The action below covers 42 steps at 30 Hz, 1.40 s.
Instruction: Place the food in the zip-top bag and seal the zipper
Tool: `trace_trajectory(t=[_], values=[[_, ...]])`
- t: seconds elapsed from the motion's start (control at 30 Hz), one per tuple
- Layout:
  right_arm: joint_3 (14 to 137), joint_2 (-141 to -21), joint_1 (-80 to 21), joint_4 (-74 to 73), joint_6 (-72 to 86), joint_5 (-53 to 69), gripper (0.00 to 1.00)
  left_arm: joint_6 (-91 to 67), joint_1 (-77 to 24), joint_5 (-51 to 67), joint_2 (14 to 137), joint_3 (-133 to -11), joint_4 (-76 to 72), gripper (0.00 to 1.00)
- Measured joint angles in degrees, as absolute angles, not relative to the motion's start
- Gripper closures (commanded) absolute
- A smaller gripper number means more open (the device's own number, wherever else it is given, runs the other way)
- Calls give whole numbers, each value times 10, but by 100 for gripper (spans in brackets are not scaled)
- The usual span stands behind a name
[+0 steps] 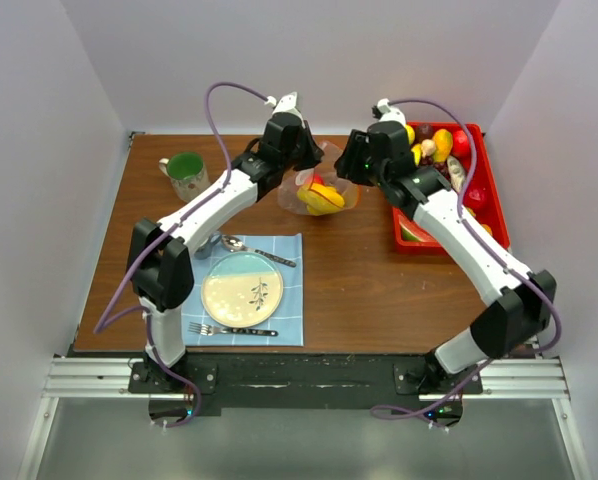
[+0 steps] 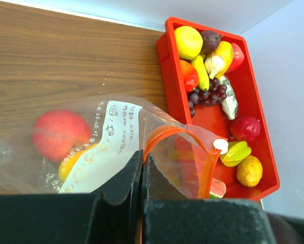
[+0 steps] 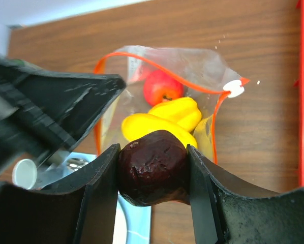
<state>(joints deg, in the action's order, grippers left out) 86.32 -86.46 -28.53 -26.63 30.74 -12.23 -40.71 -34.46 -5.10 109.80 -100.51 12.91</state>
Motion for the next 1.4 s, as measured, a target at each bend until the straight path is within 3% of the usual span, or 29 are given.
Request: trace_trajectory(t=[0.07, 0.17, 0.33, 0.5, 0.7, 0.87, 1.17, 1.4], values=[[872, -895, -284, -267, 307, -122, 30, -410, -346, -51, 1098, -1005, 129, 100], [888, -934, -281, -283, 305, -124, 15, -410, -347, -51, 1098, -1005, 129, 100], [914, -952, -281, -312, 298, -125, 10, -410, -349, -51, 1098, -1005, 129, 100], [974, -952, -265, -330, 280, -138, 15, -410, -349, -52, 1098, -1005, 129, 100], [1009, -969, -125, -332, 268, -134, 19, -410, -349, -64, 1098, -1005, 128, 100], [1047, -1051, -58, -301, 254, -144, 30, -410, -349, -65, 1098, -1005, 119, 100], [1143, -1242, -24, -250, 232, -167, 34, -409, -349, -61, 1098, -1009, 114, 100], [1209, -1311, -6, -242, 226, -218, 39, -409, -349, -56, 1098, -1005, 98, 100]])
